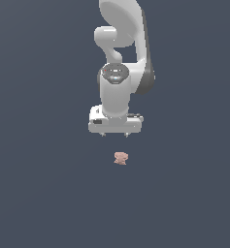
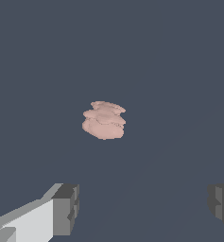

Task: Pick up the object and move it to a goal position.

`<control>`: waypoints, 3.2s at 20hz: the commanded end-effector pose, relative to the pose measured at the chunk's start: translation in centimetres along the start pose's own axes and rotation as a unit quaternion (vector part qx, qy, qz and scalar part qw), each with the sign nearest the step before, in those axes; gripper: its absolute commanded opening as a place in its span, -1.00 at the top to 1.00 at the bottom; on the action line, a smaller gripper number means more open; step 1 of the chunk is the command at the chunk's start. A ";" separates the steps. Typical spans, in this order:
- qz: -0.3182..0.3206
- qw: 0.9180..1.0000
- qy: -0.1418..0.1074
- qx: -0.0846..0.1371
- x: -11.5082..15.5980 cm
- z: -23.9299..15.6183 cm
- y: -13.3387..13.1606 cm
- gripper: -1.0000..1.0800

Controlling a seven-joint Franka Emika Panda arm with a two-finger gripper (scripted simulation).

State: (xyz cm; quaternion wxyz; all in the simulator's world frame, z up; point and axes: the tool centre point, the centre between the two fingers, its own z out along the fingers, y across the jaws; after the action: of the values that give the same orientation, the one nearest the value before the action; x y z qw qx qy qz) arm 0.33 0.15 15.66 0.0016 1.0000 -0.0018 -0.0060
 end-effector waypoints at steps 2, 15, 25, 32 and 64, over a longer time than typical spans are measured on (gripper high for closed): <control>-0.015 1.000 0.000 -0.001 0.1 0.2 -0.1 -0.92; -0.153 0.988 -0.002 -0.005 1.1 1.7 -0.6 -0.92; -0.296 0.955 -0.003 -0.007 2.0 3.3 -1.3 -0.92; -0.392 0.920 -0.002 -0.006 2.7 4.3 -1.8 -0.92; -0.627 0.779 0.006 -0.002 4.5 7.2 -3.1 -0.92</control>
State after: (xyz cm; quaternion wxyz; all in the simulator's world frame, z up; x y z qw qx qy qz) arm 4.75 3.20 8.48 0.0001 0.7802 0.6255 -0.0001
